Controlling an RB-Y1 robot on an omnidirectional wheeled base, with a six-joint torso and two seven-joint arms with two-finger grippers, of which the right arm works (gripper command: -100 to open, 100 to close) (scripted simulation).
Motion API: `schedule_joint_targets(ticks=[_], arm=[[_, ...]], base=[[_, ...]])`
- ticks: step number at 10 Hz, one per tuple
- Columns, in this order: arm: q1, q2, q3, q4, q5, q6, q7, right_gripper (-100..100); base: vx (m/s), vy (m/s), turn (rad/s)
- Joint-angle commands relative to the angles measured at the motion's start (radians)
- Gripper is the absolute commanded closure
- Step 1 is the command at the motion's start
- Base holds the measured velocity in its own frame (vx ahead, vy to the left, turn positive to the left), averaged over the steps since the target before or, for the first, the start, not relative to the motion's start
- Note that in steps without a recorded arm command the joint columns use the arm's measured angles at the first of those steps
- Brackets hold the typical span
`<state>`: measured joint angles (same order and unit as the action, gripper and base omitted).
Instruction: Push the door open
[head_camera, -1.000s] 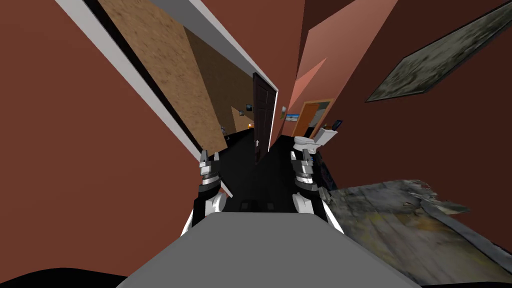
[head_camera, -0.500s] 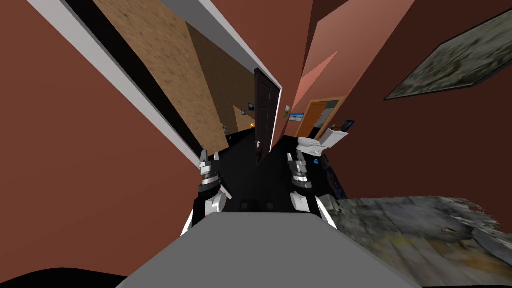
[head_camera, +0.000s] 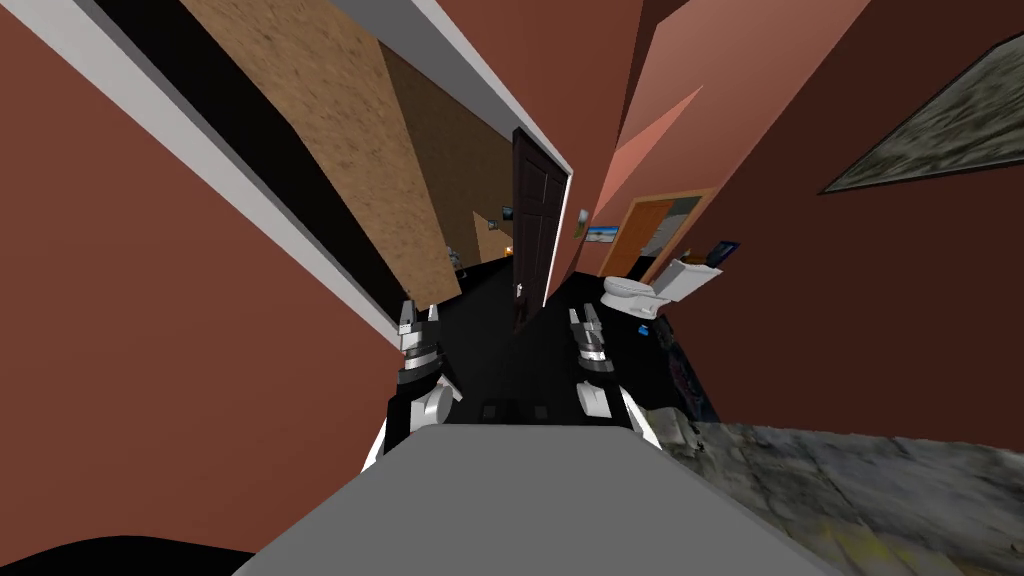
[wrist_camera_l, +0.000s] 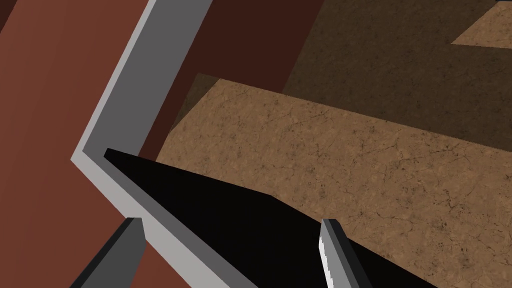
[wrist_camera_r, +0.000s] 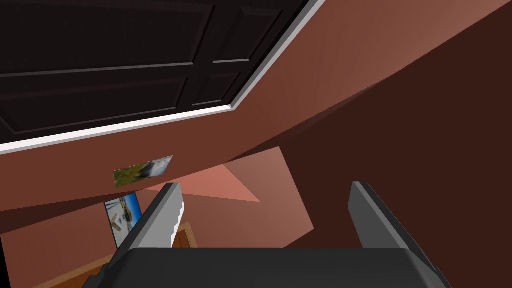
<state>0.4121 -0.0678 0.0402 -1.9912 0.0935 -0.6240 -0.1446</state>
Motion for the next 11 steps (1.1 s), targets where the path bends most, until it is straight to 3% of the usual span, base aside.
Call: schedule_joint_targets(ticks=[1,11], arm=[[-0.017,-0.005,0.000,0.038,-0.001,-0.006,0.002,-100],[-0.126,-0.022,0.007,0.287,-0.004,-0.040,0.020,-100]], base=[[0.073,-0.065,0.095],[0.086,-0.071,0.105]])
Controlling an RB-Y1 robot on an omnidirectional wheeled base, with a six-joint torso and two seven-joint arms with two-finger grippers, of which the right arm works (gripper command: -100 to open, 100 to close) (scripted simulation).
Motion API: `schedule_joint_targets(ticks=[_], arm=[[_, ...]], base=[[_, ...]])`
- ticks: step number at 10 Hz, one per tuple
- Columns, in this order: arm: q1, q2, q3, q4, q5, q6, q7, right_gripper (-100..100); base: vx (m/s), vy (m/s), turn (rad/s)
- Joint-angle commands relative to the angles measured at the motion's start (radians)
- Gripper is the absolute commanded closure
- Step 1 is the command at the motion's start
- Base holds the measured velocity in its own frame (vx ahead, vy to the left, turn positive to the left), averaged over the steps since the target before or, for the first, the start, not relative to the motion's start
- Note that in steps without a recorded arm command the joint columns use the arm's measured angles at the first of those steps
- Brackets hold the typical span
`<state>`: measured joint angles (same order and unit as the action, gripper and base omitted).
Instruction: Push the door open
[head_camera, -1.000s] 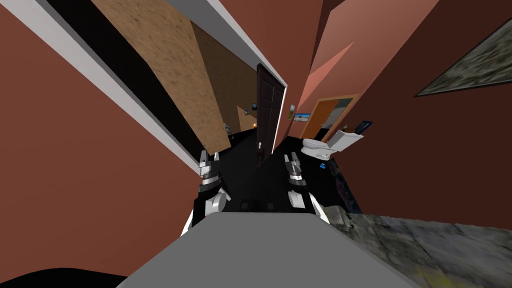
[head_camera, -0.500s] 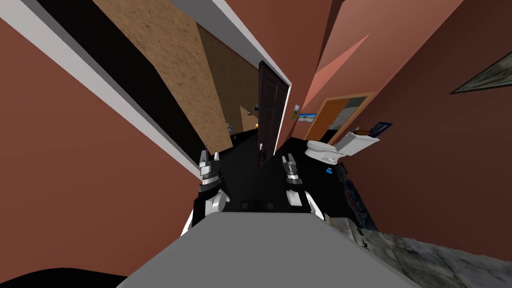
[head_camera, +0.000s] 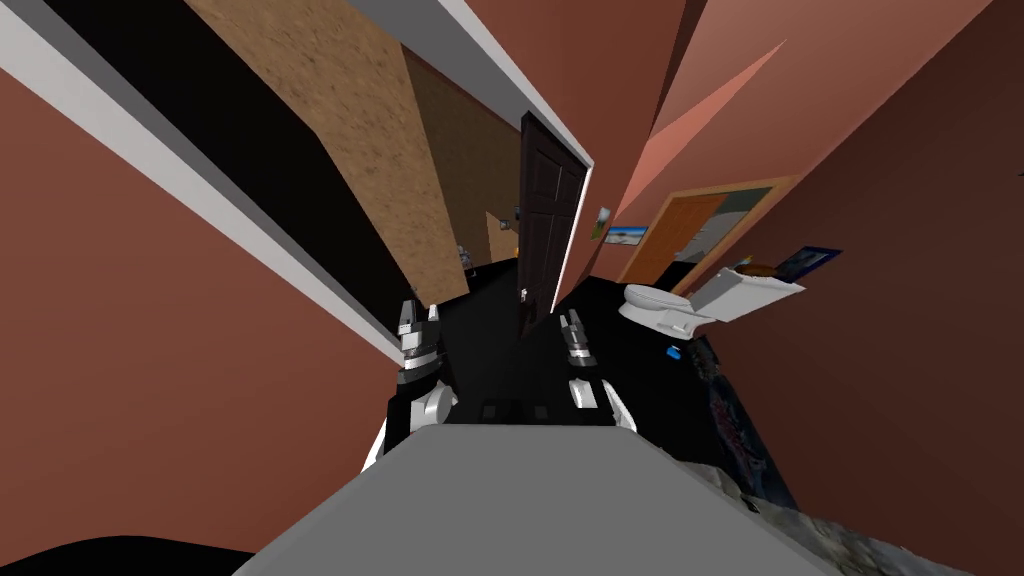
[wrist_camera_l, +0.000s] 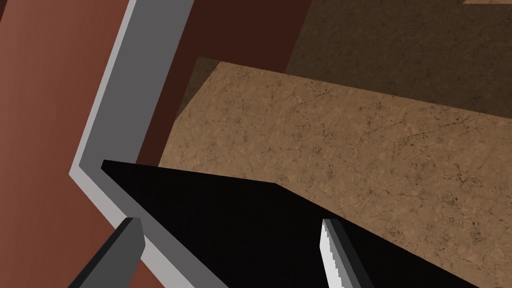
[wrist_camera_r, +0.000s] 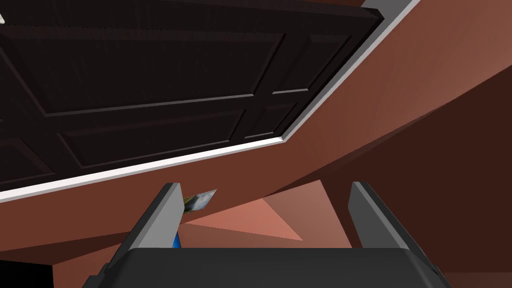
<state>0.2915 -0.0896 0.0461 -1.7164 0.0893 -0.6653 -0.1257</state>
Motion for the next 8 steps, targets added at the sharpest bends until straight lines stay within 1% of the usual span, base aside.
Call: schedule_joint_targets(ticks=[1,4,5,6,8], arm=[[-0.018,-0.001,0.002,0.039,0.000,-0.003,0.003,-100],[-0.054,-0.003,0.005,0.119,-0.001,-0.014,0.009,-100],[-0.054,-0.003,0.005,0.121,-0.001,-0.014,0.009,-100],[-0.066,-0.004,0.005,0.149,-0.001,-0.018,0.011,-100],[-0.091,-0.004,0.007,0.205,-0.002,-0.025,0.015,-100]], base=[[0.088,-0.079,0.111],[0.077,-0.080,0.125],[0.054,-0.060,0.041],[0.046,-0.044,0.054],[0.051,-0.072,0.128]])
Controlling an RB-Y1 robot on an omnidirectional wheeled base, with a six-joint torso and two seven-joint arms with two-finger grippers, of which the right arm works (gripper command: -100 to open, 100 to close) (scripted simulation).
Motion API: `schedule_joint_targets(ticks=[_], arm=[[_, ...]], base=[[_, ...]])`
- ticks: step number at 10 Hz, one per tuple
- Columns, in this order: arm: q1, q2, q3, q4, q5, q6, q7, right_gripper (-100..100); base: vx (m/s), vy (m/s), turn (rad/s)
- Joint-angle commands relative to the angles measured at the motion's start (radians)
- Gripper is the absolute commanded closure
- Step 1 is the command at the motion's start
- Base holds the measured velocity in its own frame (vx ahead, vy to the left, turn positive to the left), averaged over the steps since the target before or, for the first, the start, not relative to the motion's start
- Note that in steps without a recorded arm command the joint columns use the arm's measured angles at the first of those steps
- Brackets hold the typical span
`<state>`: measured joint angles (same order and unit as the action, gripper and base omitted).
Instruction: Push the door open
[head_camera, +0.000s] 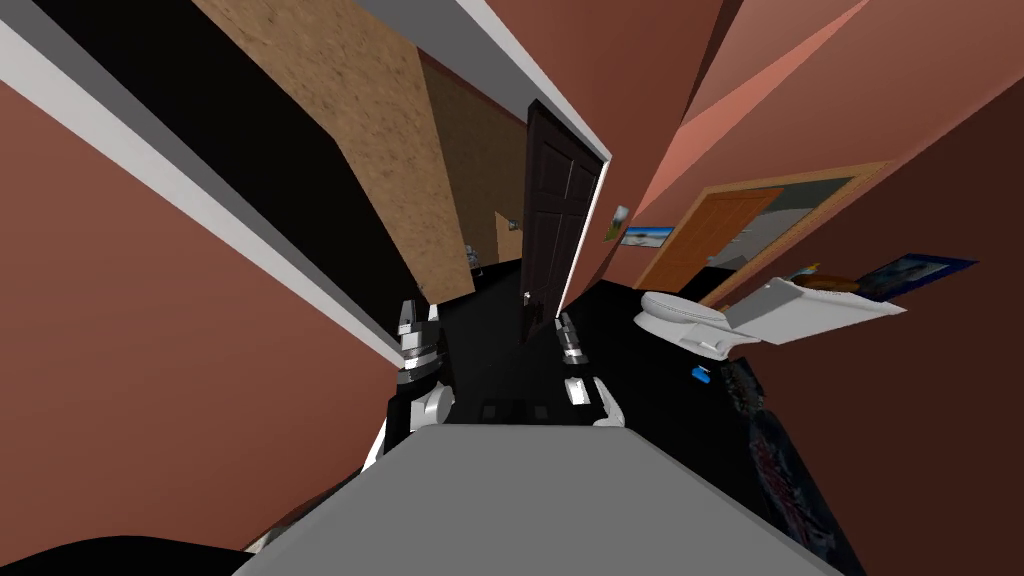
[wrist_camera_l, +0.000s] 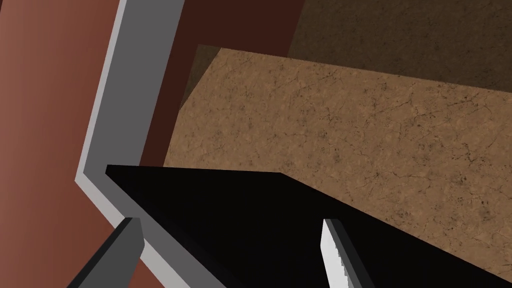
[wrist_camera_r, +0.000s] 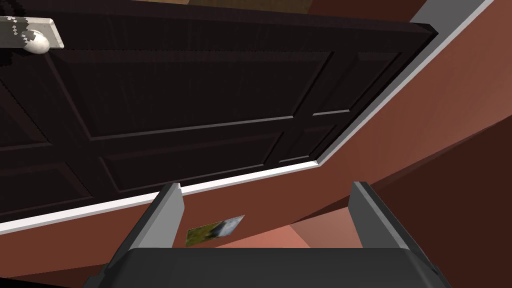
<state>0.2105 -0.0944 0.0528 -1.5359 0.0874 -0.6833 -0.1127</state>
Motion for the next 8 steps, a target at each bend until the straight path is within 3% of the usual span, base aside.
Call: schedule_joint_targets(ticks=[1,5,6,8], arm=[[-0.022,0.001,0.001,0.050,0.000,-0.011,0.004,-100],[-0.072,0.002,0.004,0.163,-0.002,-0.027,0.012,-100],[-0.072,0.002,0.004,0.165,-0.002,-0.027,0.012,-100],[-0.096,0.005,0.006,0.222,-0.002,-0.034,0.016,-100]], base=[[0.082,-0.084,0.115],[0.086,-0.093,0.122],[0.033,-0.079,0.037],[0.025,-0.069,0.096]])
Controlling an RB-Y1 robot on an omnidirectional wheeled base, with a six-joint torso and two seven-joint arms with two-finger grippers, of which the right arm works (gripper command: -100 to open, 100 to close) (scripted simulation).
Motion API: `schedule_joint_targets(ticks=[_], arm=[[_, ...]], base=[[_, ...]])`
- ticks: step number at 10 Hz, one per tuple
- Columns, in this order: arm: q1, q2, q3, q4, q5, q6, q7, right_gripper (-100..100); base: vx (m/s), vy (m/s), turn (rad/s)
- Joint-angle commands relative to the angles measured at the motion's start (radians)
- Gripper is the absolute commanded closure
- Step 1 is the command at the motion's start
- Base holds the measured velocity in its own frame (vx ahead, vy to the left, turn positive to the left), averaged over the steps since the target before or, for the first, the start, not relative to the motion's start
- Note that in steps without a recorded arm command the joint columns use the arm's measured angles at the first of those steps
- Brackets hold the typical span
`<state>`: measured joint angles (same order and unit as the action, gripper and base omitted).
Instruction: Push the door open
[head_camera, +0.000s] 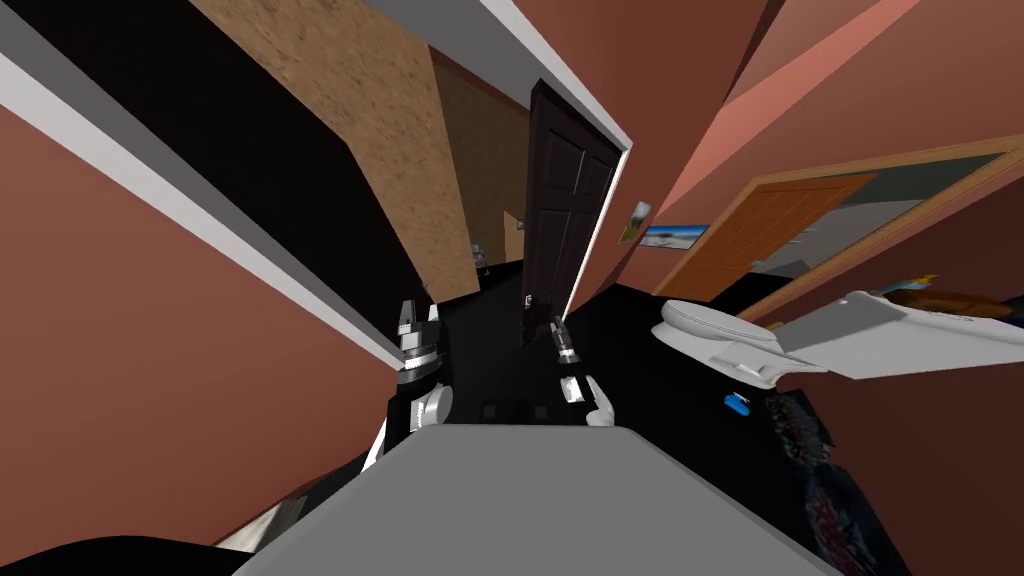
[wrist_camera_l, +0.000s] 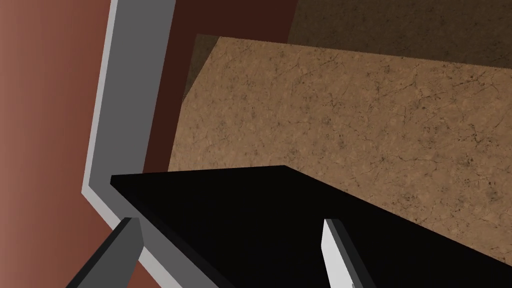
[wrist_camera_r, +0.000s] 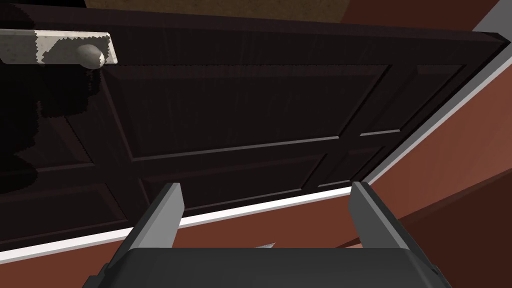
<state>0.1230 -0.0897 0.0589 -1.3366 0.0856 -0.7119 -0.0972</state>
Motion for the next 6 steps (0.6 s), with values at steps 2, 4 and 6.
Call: schedule_joint_targets(ticks=[2,4,6], arm=[[-0.034,0.002,0.001,0.078,-0.001,-0.014,0.005,-100],[-0.058,0.006,0.003,0.133,-0.002,-0.021,0.009,-100],[-0.082,0.010,0.005,0.188,-0.003,-0.029,0.013,-100]], base=[[0.061,-0.094,0.120],[0.073,-0.091,0.124],[0.065,-0.104,0.121]])
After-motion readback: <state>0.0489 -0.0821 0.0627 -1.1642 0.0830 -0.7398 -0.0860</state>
